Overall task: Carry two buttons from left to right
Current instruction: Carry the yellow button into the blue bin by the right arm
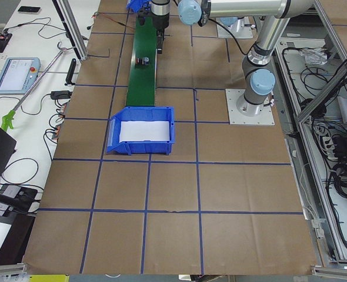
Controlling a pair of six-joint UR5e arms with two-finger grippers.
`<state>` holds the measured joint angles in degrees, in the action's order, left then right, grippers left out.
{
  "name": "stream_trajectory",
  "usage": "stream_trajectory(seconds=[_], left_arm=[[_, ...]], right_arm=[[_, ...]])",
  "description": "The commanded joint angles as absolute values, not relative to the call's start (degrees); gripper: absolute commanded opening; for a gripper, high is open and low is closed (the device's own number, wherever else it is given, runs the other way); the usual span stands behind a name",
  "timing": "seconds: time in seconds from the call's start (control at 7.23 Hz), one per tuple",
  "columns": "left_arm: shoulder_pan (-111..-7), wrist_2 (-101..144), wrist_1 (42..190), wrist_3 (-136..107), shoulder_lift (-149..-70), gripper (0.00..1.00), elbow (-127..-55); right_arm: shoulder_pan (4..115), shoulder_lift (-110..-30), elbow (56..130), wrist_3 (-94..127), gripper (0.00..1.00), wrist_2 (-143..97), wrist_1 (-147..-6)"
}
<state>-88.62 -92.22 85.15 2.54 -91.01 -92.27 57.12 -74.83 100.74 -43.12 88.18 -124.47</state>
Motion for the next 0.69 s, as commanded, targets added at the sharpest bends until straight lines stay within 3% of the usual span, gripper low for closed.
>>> stream_trajectory(seconds=[0.0, 0.41, 0.55], left_arm=[[-88.77, -91.85, 85.08, 2.11, -91.23, 1.00, -92.11], [-88.77, -91.58, 85.08, 2.11, -90.88, 1.00, -92.29], [-88.77, -91.50, 85.08, 2.11, -90.79, 1.00, -92.29]], right_arm=[[56.95, -71.56, 104.94, -47.54, 0.03, 87.98, -132.00], [56.87, -68.47, 105.03, -47.72, 0.04, 88.94, -132.10], [56.60, -67.68, 105.03, -47.29, 0.14, 88.95, -132.01]])
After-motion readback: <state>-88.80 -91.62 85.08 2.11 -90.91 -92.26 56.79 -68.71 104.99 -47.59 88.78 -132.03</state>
